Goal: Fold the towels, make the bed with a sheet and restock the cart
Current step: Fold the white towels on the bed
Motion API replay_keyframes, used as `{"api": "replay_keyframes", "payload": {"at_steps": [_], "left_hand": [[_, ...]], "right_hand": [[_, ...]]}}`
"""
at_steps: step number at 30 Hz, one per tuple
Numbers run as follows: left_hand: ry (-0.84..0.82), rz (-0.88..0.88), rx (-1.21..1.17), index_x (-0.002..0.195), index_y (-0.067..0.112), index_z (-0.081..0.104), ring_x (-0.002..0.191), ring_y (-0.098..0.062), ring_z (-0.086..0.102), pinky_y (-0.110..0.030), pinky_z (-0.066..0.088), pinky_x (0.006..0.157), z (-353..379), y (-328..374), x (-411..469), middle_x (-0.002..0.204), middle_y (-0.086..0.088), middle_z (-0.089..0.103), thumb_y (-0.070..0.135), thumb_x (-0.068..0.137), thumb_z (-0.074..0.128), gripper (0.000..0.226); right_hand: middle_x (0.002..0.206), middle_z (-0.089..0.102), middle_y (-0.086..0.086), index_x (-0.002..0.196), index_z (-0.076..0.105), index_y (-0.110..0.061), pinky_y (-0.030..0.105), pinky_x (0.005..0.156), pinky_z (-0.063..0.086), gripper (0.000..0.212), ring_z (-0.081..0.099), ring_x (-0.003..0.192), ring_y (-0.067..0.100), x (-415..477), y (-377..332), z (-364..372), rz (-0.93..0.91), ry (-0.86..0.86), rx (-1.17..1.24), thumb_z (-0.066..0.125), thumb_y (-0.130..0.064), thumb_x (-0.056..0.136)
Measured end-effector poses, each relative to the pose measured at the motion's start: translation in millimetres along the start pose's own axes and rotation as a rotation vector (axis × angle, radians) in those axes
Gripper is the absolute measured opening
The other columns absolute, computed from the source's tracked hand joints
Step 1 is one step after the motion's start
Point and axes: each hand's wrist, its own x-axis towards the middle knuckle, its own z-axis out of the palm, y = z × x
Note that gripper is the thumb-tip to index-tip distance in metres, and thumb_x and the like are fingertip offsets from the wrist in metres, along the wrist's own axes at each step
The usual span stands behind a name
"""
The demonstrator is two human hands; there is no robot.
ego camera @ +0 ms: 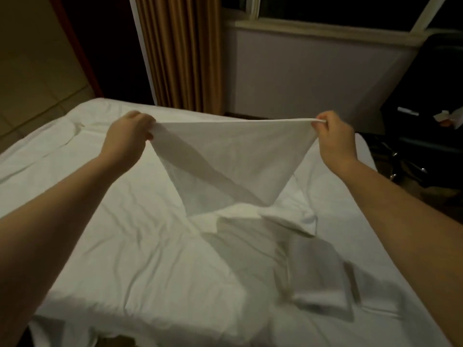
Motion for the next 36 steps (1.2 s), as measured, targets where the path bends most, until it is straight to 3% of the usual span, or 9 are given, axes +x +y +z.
{"api": "replay_keyframes", "payload": {"at_steps": [3, 6, 8, 12, 15, 18, 22, 29, 36], "left_hand": [[-0.086, 0.063, -0.046, 0.094, -0.006, 0.064, 0.068, -0.035, 0.062, -0.036, 0.047, 0.065, 11.4, -5.1, -54.7, 0.087, -0.022, 0.060, -0.006, 0.078, 0.042, 0.028], [-0.298, 0.066, -0.100, 0.088, -0.003, 0.065, 0.058, -0.030, 0.060, -0.027, 0.041, 0.057, 24.1, -8.2, -119.9, 0.079, -0.015, 0.058, -0.009, 0.074, 0.046, 0.024], [-0.426, 0.006, -0.116, 0.085, -0.002, 0.065, 0.064, -0.031, 0.060, -0.030, 0.041, 0.062, 29.3, -4.2, -160.1, 0.080, -0.016, 0.059, 0.000, 0.081, 0.047, 0.019], [-0.620, -0.191, -0.193, 0.092, -0.001, 0.066, 0.085, -0.033, 0.060, -0.028, 0.033, 0.073, 42.2, 13.1, -233.7, 0.092, -0.016, 0.064, 0.021, 0.088, 0.035, 0.038], [-0.966, -0.401, -0.221, 0.117, 0.004, 0.059, 0.108, -0.025, 0.054, -0.022, 0.030, 0.079, 60.1, 22.0, -278.4, 0.117, -0.009, 0.059, 0.019, 0.101, 0.038, 0.030], [-1.206, -0.483, -0.205, 0.121, 0.010, 0.054, 0.116, -0.023, 0.051, -0.021, 0.031, 0.082, 76.4, 23.3, -305.1, 0.119, -0.005, 0.054, 0.017, 0.102, 0.038, 0.026], [-1.168, -0.563, -0.213, 0.115, 0.011, 0.055, 0.100, -0.020, 0.052, -0.024, 0.036, 0.081, 100.1, 18.6, -309.0, 0.108, -0.004, 0.054, 0.018, 0.101, 0.039, 0.022], [-0.790, -0.784, -0.446, 0.091, 0.007, 0.059, 0.088, -0.033, 0.058, -0.048, 0.049, 0.086, 192.9, -12.7, -272.7, 0.087, -0.012, 0.059, 0.015, 0.098, 0.047, 0.016], [-0.568, -0.932, -0.439, 0.092, 0.007, 0.057, 0.082, -0.024, 0.047, -0.031, 0.034, 0.070, 310.3, -40.1, -258.6, 0.086, -0.008, 0.055, 0.013, 0.097, 0.044, 0.016]], "right_hand": [[0.100, 0.052, 0.002, 0.115, 0.054, -0.005, 0.020, 0.073, 0.031, 0.026, 0.047, 0.092, 0.014, -35.8, 22.2, 7.8, 0.036, -0.073, 0.081, 0.042, -0.023, 0.101], [0.096, 0.053, 0.004, 0.112, 0.055, -0.004, 0.022, 0.068, 0.029, 0.022, 0.048, 0.089, 0.018, -79.3, 51.9, 11.5, 0.037, -0.203, 0.064, 0.044, -0.020, 0.100], [0.090, 0.055, 0.006, 0.106, 0.057, -0.004, 0.025, 0.061, 0.025, 0.018, 0.049, 0.083, 0.020, -109.4, 72.0, 12.8, 0.016, -0.300, 0.027, 0.046, -0.017, 0.099], [0.088, 0.059, 0.008, 0.101, 0.059, -0.007, 0.027, 0.063, 0.027, 0.014, 0.052, 0.080, 0.022, -174.4, 116.6, 21.8, 0.110, -0.525, -0.023, 0.050, -0.017, 0.098], [0.090, 0.060, 0.006, 0.097, 0.057, -0.013, 0.026, 0.067, 0.031, 0.012, 0.055, 0.084, 0.024, -217.8, 145.5, 32.4, 0.197, -0.693, -0.043, 0.047, -0.020, 0.099], [0.090, 0.060, 0.006, 0.095, 0.055, -0.016, 0.028, 0.070, 0.037, 0.014, 0.055, 0.083, 0.021, -246.9, 164.6, 45.2, 0.259, -0.793, -0.044, 0.043, -0.022, 0.100], [0.089, 0.059, 0.003, 0.095, 0.054, -0.018, 0.030, 0.070, 0.041, 0.015, 0.055, 0.080, 0.020, -257.5, 179.5, 66.9, 0.313, -0.810, -0.050, 0.041, -0.025, 0.101], [0.091, 0.058, 0.006, 0.103, 0.054, -0.012, 0.028, 0.071, 0.036, 0.020, 0.053, 0.084, 0.022, -220.0, 199.0, 139.6, 0.392, -0.597, -0.067, 0.040, -0.026, 0.101], [0.099, 0.063, 0.017, 0.104, 0.058, -0.005, 0.030, 0.072, 0.037, 0.020, 0.057, 0.092, 0.031, -177.3, 239.0, 246.7, 0.430, -0.467, -0.073, 0.043, -0.019, 0.100]]}}
